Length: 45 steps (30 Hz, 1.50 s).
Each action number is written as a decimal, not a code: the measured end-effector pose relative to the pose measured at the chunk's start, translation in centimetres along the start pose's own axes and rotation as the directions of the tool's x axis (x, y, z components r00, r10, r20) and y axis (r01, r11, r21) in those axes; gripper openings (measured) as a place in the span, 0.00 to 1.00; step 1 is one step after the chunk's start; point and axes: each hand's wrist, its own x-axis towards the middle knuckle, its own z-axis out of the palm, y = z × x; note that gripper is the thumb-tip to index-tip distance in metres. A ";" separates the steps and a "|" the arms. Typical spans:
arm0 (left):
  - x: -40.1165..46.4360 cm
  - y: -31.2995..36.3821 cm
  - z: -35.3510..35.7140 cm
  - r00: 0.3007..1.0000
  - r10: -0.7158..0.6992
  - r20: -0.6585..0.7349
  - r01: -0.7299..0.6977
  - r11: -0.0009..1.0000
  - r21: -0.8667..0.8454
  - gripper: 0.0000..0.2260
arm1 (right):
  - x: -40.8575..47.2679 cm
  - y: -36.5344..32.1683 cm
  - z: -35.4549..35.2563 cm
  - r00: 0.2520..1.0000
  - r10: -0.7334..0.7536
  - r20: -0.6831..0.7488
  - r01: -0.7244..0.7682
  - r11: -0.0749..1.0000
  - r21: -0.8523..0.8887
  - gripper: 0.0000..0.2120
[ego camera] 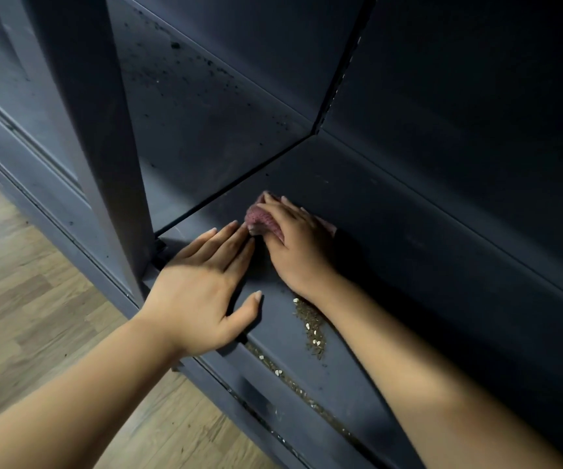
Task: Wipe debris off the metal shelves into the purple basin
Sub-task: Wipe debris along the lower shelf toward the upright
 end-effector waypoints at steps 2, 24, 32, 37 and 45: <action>0.0 0.0 0.0 1.000 0.003 0.005 -0.003 1.000 0.001 0.31 | -0.1 0.2 -0.4 1.000 -0.014 0.022 0.013 1.000 0.024 0.20; -0.1 -0.1 0.1 0.999 0.005 -0.036 -0.006 1.000 -0.018 0.31 | 5.3 9.6 -5.5 0.881 0.466 -0.084 -0.440 0.871 0.217 0.16; -0.1 -0.1 0.2 0.999 0.004 -0.037 -0.005 1.000 -0.028 0.31 | 1.1 5.4 -2.5 0.995 0.068 0.077 -0.079 0.985 0.155 0.21; -0.1 -0.1 0.5 0.999 0.007 -0.047 -0.009 0.999 -0.038 0.31 | 1.9 7.5 -3.7 0.944 0.268 -0.192 -0.150 0.868 0.473 0.15; 0.0 -0.1 0.8 0.996 0.007 -0.087 -0.010 1.000 -0.029 0.32 | 6.4 13.0 -5.3 0.841 0.485 -0.240 -0.472 0.874 0.114 0.15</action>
